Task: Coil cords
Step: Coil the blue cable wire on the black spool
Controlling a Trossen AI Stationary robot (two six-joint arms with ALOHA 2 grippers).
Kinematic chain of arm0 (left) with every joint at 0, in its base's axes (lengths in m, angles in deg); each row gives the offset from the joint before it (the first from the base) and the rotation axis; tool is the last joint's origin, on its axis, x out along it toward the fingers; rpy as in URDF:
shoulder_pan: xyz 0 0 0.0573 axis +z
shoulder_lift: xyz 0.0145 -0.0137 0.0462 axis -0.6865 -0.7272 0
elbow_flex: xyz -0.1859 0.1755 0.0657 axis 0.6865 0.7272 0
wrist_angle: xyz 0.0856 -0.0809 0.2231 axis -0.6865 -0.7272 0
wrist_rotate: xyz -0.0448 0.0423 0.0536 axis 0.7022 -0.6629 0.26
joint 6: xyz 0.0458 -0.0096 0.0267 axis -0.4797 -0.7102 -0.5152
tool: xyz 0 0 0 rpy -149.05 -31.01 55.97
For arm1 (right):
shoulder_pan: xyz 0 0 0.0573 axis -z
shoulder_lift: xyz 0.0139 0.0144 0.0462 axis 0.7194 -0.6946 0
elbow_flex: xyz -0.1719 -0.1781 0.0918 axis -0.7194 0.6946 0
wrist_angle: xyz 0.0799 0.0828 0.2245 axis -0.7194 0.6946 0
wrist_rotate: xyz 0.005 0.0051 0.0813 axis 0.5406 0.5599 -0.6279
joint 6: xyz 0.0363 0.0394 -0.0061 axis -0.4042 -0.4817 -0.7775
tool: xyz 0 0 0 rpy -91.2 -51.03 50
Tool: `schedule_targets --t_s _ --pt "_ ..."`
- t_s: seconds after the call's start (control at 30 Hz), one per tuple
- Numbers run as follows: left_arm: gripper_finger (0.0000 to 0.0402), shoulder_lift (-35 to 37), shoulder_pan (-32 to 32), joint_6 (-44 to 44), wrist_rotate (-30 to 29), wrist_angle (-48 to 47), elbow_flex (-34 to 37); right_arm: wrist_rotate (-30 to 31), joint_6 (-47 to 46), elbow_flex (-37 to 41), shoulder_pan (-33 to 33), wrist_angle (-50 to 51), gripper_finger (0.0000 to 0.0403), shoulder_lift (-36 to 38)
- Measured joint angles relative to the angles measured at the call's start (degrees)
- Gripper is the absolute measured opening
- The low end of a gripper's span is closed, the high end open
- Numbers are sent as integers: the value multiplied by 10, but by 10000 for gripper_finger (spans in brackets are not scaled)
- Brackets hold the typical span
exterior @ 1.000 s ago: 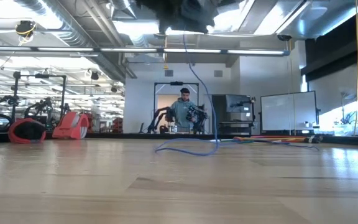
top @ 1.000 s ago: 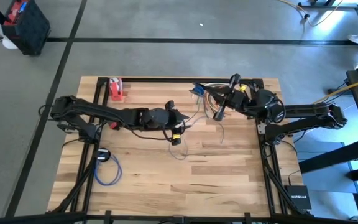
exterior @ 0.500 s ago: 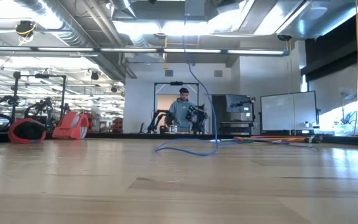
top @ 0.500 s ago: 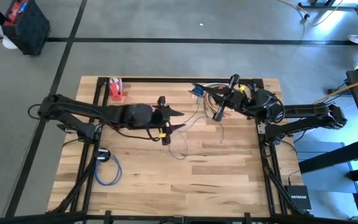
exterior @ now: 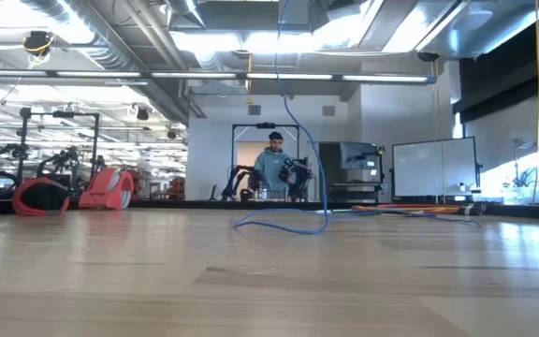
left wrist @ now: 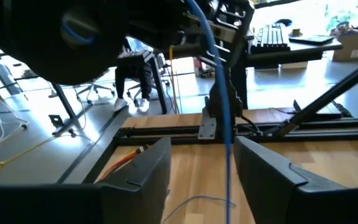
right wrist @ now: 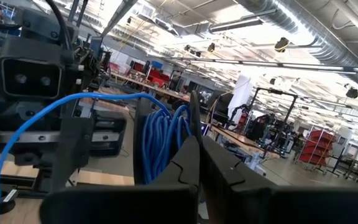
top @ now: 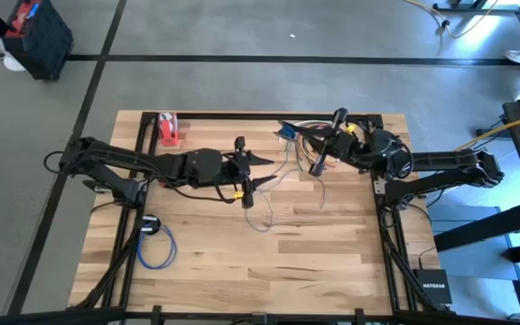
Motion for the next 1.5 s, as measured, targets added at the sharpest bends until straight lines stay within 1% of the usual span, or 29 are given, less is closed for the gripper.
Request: schedule_targets --t_s 0.13,0.33,0.37,0.5,0.7,0.83,1.0,1.07,1.17,1.33,1.5 --pt "121 -3 0 -4 3 1 0 0 0 0 0 0 5 0" --pt "19 -10 0 -20 3 4 0 0 0 0 0 0 5 0" --pt "10 -10 0 -20 3 11 0 -1 0 0 0 -1 5 0" --pt "7 -15 0 -19 3 67 0 -4 0 0 0 -6 5 -3" --pt "3 -62 15 -17 5 157 0 -29 -5 0 0 -29 5 -25" --pt "3 -90 23 -14 34 223 0 -31 -5 0 0 -39 5 -40" --pt "2 -102 32 -9 37 275 0 -37 -6 0 0 -35 5 -59" --pt "2 -104 37 -4 36 282 0 -46 -6 0 0 -36 5 -66" --pt "1 -104 45 4 36 265 0 -47 -13 0 0 -37 5 -70" --pt "1 -112 60 15 22 253 0 -79 -56 0 0 -66 5 -69" --pt "1 -123 69 28 16 236 0 -84 -70 0 -1 -63 5 -57"
